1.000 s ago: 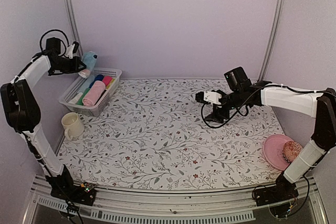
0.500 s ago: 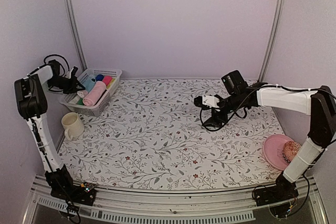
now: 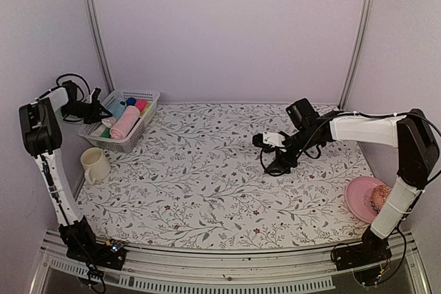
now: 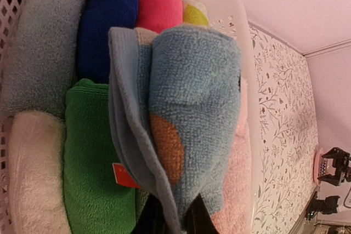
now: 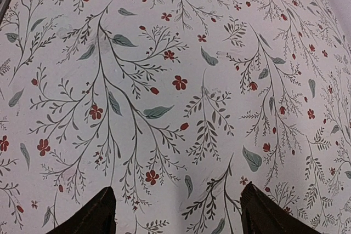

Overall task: Roll the towels
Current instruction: Place the towel in the bin, then adjust the towel in the bin.

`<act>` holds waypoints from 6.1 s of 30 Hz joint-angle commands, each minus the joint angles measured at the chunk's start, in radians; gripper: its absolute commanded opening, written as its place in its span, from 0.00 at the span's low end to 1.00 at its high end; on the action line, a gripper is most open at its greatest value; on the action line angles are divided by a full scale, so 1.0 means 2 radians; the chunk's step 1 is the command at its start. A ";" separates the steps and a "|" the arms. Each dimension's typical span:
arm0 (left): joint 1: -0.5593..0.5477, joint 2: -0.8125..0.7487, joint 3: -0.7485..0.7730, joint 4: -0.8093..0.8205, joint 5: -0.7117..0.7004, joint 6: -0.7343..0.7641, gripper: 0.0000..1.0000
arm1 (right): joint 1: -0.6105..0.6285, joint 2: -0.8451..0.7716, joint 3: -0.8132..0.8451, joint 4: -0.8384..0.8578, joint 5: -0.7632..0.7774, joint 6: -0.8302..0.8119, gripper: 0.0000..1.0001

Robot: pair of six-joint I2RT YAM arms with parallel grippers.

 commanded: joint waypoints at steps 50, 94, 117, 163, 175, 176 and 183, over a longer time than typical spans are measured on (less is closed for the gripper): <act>0.014 -0.010 -0.085 0.028 -0.106 -0.057 0.42 | -0.002 0.012 0.018 -0.014 0.001 0.001 0.78; -0.096 -0.123 -0.034 0.078 -0.247 -0.058 0.37 | -0.001 0.015 0.024 -0.021 -0.010 0.001 0.78; -0.100 -0.032 -0.008 0.044 -0.279 -0.044 0.42 | -0.001 0.012 0.023 -0.023 -0.009 0.002 0.77; -0.113 -0.049 -0.031 0.021 -0.289 -0.039 0.44 | -0.001 0.009 0.023 -0.028 -0.003 -0.002 0.86; -0.110 -0.041 -0.039 0.010 -0.304 -0.036 0.43 | -0.001 0.003 0.024 -0.026 0.001 0.000 0.99; -0.108 -0.041 -0.040 0.010 -0.308 -0.036 0.43 | -0.001 0.003 0.024 -0.026 0.001 0.000 0.99; -0.096 -0.036 -0.043 0.011 -0.310 -0.037 0.45 | -0.001 0.002 0.024 -0.026 0.000 0.002 0.99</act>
